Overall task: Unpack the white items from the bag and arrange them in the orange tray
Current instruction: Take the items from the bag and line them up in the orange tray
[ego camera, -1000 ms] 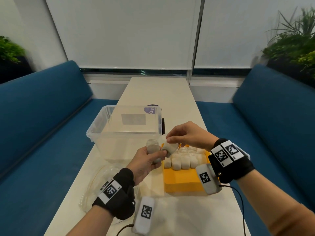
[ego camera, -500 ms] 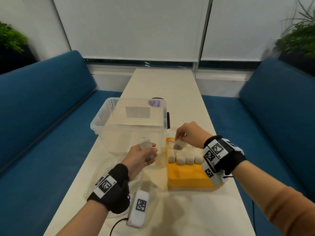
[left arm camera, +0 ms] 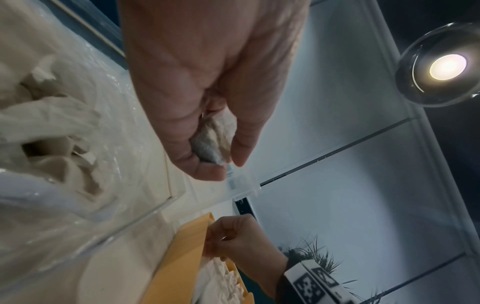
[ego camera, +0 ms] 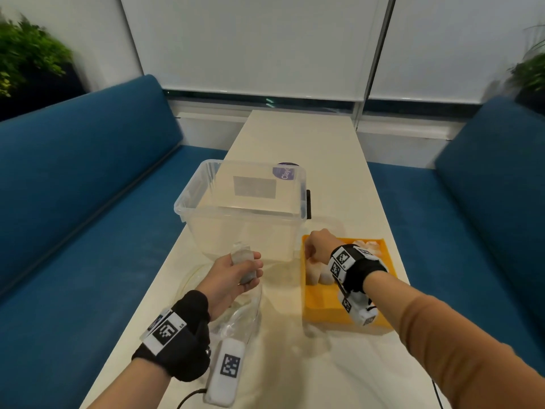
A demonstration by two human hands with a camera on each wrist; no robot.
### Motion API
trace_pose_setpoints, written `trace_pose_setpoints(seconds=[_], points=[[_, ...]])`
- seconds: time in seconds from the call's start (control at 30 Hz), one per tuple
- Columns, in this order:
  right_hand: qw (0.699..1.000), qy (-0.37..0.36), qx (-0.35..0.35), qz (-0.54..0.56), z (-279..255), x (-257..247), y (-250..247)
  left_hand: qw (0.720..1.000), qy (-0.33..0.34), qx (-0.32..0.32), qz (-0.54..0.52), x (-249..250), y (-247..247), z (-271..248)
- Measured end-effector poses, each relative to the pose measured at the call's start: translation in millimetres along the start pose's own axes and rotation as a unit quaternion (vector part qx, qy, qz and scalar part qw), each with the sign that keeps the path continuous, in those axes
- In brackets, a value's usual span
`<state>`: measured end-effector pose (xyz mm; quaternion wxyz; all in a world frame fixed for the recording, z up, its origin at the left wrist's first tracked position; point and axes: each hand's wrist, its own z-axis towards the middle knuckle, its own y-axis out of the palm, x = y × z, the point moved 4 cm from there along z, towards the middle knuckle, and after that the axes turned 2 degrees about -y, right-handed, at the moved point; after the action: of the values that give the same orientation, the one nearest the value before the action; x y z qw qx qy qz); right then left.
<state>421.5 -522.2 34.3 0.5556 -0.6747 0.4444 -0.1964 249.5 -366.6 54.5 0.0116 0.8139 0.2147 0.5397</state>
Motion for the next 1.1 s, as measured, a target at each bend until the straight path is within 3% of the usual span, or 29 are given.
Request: trace_pose_setpoints(seconds=[0.17,0.3,0.47,0.57,0.67,0.8,0.97,1.1], points=[[0.999,0.002,0.033,0.025,4,6,0,1.000,-0.006,-0.016,-0.016,0,-2,-4],[0.994,-0.008,0.097,0.047,-8,7,-16,0.999,-0.025,-0.042,-0.003,-2,7,-5],[0.969,-0.087,0.177,0.147,-54,-21,-52,0.996,-0.030,-0.077,-0.024,-1,22,-6],[0.953,-0.134,0.173,0.208,-87,-47,-61,0.994,-0.030,-0.106,-0.021,1,33,-8],[0.950,-0.131,0.152,0.238,-101,-57,-60,0.989,-0.030,-0.141,-0.010,3,45,-11],[0.941,-0.133,0.177,0.257,-110,-53,-67,0.985,-0.020,-0.173,0.012,7,58,-17],[0.920,-0.122,0.216,0.304,-124,-36,-85,0.986,-0.017,-0.163,-0.044,13,66,-21],[0.927,-0.108,0.209,0.293,-132,-28,-91,0.991,0.007,-0.127,-0.038,15,71,-20]])
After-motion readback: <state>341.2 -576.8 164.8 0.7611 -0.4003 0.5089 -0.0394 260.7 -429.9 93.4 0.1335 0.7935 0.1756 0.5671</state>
